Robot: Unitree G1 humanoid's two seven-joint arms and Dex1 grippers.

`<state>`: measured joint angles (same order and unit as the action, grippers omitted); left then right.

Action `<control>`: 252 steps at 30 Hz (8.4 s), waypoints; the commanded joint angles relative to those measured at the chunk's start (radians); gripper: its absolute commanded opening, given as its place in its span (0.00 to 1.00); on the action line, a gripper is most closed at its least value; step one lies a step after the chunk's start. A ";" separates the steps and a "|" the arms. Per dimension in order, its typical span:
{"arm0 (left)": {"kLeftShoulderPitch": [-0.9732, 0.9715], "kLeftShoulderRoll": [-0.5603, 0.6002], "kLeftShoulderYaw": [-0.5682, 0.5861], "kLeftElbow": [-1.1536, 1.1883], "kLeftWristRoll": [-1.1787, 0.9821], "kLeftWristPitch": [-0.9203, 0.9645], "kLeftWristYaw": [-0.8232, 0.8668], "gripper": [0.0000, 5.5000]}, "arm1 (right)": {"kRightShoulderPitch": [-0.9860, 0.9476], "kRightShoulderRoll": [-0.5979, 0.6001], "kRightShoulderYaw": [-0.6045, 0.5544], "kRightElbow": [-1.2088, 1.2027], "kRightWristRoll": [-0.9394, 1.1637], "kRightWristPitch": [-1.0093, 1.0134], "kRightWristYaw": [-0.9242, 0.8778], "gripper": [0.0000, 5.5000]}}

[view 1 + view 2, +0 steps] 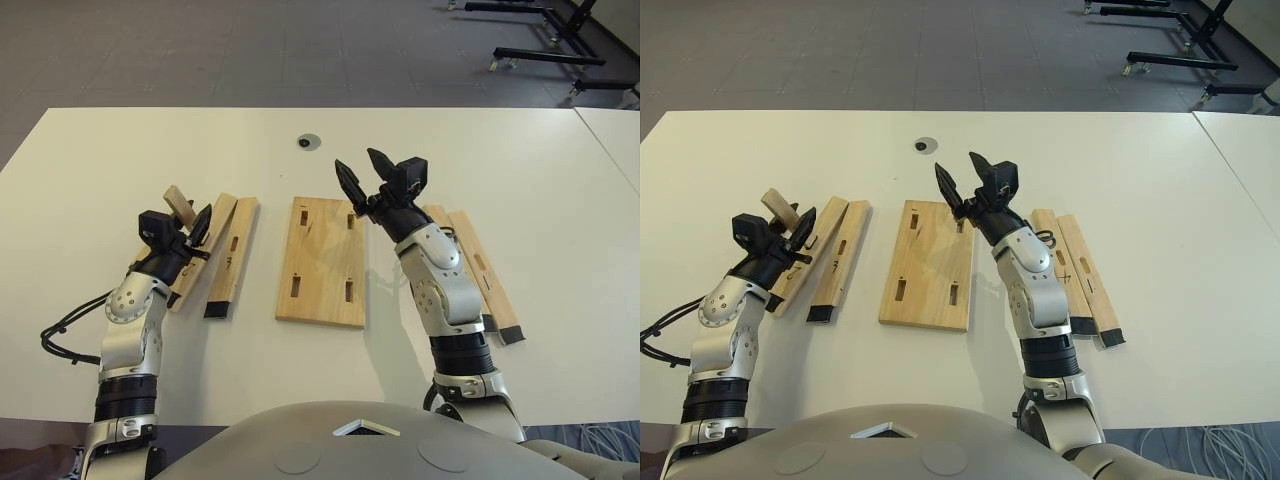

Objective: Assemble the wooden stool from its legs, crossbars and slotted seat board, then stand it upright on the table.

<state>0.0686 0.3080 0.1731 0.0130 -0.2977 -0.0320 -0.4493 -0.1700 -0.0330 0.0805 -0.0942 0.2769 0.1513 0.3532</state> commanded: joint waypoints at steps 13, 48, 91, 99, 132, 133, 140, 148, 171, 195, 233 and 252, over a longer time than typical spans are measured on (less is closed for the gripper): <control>-0.117 0.040 0.028 -0.063 -0.053 0.048 -0.027 0.51 | -0.024 0.014 -0.015 0.049 0.031 -0.020 0.034 0.64; -0.248 0.074 -0.050 0.242 -0.002 0.152 -0.051 0.51 | -0.045 0.042 -0.022 0.086 0.039 -0.021 0.026 0.64; 0.196 0.193 0.060 -0.292 -0.005 0.521 0.010 0.51 | 0.107 0.012 -0.010 -0.068 0.026 0.073 -0.055 0.64; 0.240 0.216 0.049 -0.310 0.003 0.521 -0.040 0.51 | 0.119 0.009 0.001 -0.076 0.033 0.081 -0.066 0.64; 0.229 0.207 -0.029 -0.267 0.096 0.513 -0.036 0.46 | 0.115 0.017 0.013 -0.090 -0.002 0.066 -0.087 0.64; 0.228 0.206 -0.032 -0.268 0.094 0.515 -0.039 0.42 | 0.112 0.016 0.012 -0.087 -0.004 0.065 -0.087 0.64; 0.212 0.208 -0.040 -0.260 0.097 0.502 -0.045 0.37 | 0.100 0.016 0.010 -0.070 -0.009 0.057 -0.086 0.64; 0.078 0.112 0.043 -0.230 0.029 0.388 0.020 0.37 | 0.061 0.031 -0.024 -0.030 0.028 0.039 -0.081 0.64; -0.119 0.149 0.058 -0.339 -0.897 0.874 -0.395 0.37 | -0.077 -0.090 -0.216 -0.109 0.944 0.573 0.367 0.64; -0.080 0.170 -0.027 -0.357 -0.814 0.856 -0.494 0.37 | -0.169 0.002 -0.210 -0.040 0.983 0.595 0.256 0.92; 0.081 0.212 -0.198 -0.336 -0.232 0.494 -0.345 0.70 | -0.255 -0.277 -0.290 0.024 0.552 0.212 0.390 0.37; 0.028 0.289 -0.402 -0.220 0.144 0.217 -0.395 0.70 | -0.291 -0.343 -0.122 0.248 0.282 -0.113 0.802 0.37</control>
<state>0.1038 0.5804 -0.2273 -0.2255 -0.1729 0.1880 -0.8398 -0.4699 -0.3582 -0.0340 0.1712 0.5392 0.0063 1.1348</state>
